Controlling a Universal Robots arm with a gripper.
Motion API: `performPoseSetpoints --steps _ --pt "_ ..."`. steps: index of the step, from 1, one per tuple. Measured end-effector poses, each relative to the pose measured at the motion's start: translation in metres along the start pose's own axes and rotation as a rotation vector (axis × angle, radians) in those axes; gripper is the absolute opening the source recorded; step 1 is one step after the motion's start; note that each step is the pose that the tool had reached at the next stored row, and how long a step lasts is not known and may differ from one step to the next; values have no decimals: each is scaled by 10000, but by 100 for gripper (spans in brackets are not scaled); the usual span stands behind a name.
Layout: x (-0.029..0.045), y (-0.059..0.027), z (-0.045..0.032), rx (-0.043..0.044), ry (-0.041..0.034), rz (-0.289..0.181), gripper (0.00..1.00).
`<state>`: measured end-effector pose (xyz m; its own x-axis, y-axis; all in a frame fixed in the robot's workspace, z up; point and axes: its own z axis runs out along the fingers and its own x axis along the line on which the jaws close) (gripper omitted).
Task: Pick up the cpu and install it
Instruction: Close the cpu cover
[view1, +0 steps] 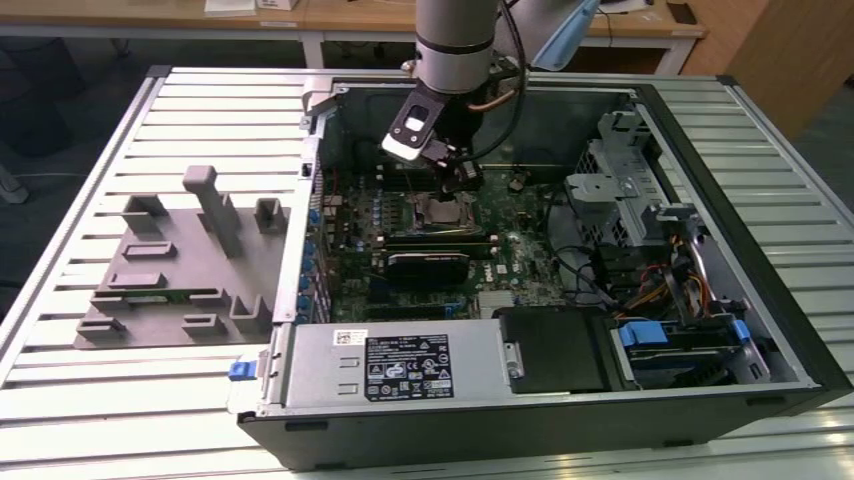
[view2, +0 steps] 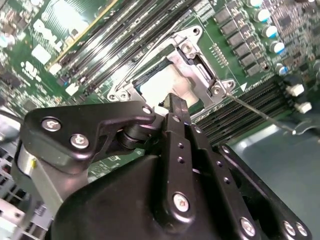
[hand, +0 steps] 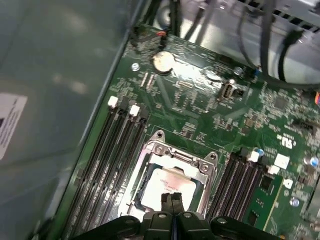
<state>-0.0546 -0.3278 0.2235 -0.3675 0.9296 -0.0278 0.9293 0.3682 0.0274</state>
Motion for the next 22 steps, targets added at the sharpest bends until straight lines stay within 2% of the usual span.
performPoseSetpoints --steps 11,22 --pt "0 -1 3 -30 -10 -1996 11" --pt "1 -2 6 -29 -78 -3984 11"
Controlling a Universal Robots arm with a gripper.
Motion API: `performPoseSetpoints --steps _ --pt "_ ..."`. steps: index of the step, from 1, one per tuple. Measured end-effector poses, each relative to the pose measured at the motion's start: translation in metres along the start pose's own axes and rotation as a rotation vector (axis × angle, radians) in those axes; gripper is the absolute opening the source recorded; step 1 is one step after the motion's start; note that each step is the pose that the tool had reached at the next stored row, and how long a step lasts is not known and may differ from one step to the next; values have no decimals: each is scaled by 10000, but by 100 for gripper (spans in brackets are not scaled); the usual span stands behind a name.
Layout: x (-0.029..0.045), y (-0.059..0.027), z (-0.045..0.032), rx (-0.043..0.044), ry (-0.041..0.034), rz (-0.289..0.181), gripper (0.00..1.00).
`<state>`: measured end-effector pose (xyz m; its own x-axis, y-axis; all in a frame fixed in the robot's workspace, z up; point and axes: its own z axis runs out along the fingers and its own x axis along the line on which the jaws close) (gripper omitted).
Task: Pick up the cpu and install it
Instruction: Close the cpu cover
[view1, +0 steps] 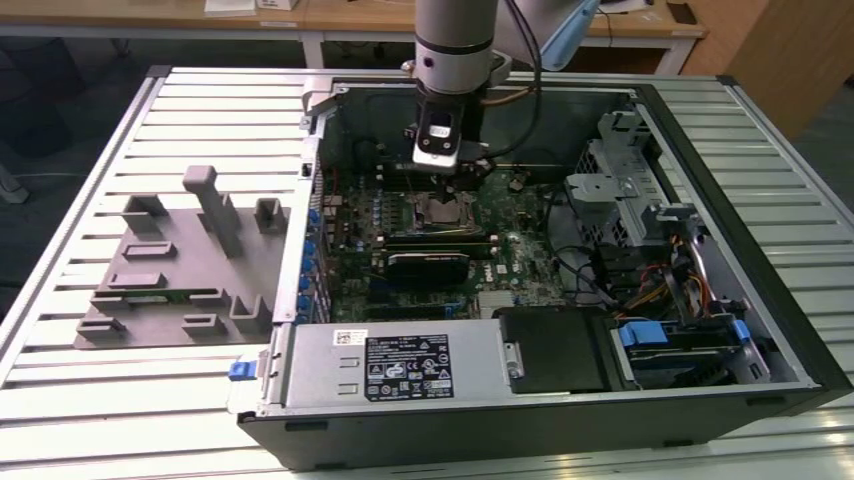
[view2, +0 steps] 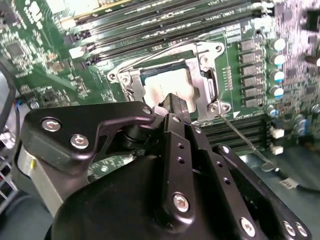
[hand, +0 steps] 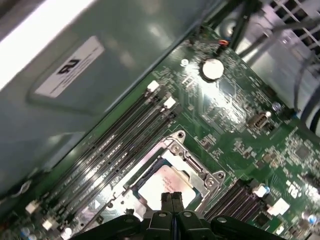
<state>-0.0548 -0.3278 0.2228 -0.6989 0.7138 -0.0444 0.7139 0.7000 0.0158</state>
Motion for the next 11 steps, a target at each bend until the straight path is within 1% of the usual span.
performPoseSetpoints --steps 11 --pt "1 -1 2 -4 -55 -2008 11"
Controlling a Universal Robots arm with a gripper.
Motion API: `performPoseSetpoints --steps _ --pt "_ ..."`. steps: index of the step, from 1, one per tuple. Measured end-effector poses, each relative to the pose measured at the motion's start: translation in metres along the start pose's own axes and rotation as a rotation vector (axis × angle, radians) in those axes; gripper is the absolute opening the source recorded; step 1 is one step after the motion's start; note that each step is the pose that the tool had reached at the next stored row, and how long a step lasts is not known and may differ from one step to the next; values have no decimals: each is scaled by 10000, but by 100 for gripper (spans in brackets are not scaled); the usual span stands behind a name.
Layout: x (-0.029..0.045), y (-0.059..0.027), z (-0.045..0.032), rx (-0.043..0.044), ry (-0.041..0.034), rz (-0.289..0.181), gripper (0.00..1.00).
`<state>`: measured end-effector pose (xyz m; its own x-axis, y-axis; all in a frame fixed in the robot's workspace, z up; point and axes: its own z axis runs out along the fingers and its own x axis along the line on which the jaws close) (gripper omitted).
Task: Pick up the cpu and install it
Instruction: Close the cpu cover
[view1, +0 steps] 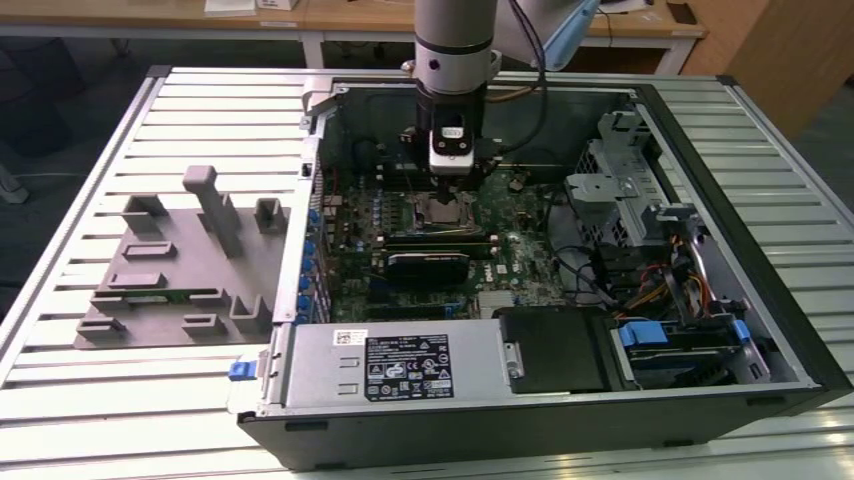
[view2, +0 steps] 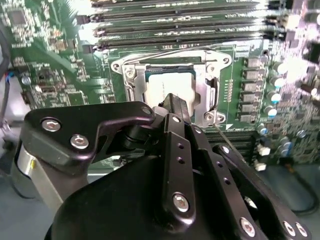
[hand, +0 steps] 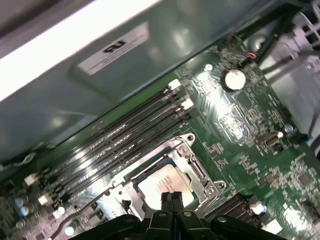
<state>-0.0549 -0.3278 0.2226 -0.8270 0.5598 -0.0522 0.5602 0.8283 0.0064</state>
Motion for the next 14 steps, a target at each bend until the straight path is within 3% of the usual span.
performPoseSetpoints --steps 14 --pt "1 0 4 -29 -56 -2563 11"
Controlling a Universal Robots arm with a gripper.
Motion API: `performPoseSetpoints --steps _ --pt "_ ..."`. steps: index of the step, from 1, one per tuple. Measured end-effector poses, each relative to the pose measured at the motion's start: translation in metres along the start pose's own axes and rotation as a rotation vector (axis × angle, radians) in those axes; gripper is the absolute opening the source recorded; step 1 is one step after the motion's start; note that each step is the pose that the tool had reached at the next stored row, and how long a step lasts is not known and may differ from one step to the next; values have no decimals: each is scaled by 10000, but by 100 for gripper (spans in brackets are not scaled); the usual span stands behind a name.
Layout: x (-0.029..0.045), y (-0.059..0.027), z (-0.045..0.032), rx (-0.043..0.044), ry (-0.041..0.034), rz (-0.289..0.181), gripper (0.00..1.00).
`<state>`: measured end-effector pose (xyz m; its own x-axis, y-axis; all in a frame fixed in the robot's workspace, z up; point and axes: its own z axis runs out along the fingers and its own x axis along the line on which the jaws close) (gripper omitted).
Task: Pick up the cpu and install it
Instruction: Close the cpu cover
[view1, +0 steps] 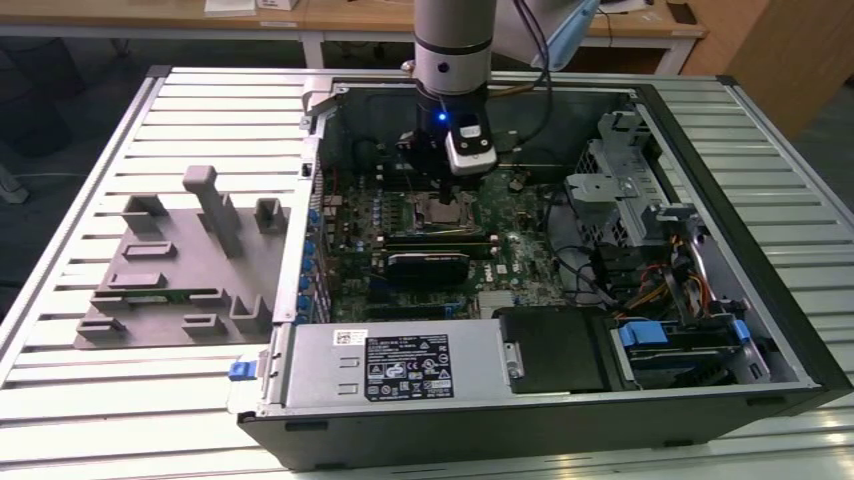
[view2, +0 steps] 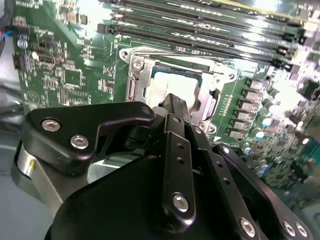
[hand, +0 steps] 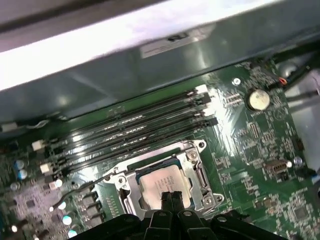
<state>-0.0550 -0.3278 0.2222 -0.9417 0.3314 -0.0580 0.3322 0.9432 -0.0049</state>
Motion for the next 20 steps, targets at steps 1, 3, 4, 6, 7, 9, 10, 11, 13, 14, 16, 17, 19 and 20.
performPoseSetpoints --steps 1,3,4,6,7,9,10,11,13,14,16,17,19,20 --pt "0 0 1 -5 -4 -180 11" --pt "0 0 2 -10 -12 -557 11" --pt "0 0 2 -10 -16 -735 11" --pt "0 0 2 -10 -24 -1096 11" --pt "0 0 3 -8 -29 -1275 11" --pt "0 0 3 -4 -39 -1628 11" --pt "0 0 4 -1 -44 -1803 11" --pt "0 0 5 2 -49 -1990 11" --pt "0 0 6 -3 -57 -2349 11" --pt "0 0 7 -7 -61 -2528 11" --pt "1 0 9 -11 -67 -2877 11" --pt "1 1 11 0 -71 -3011 11" --pt "5 -1 17 25 -68 -3078 11" --pt "7 -2 22 30 -65 -3080 11"
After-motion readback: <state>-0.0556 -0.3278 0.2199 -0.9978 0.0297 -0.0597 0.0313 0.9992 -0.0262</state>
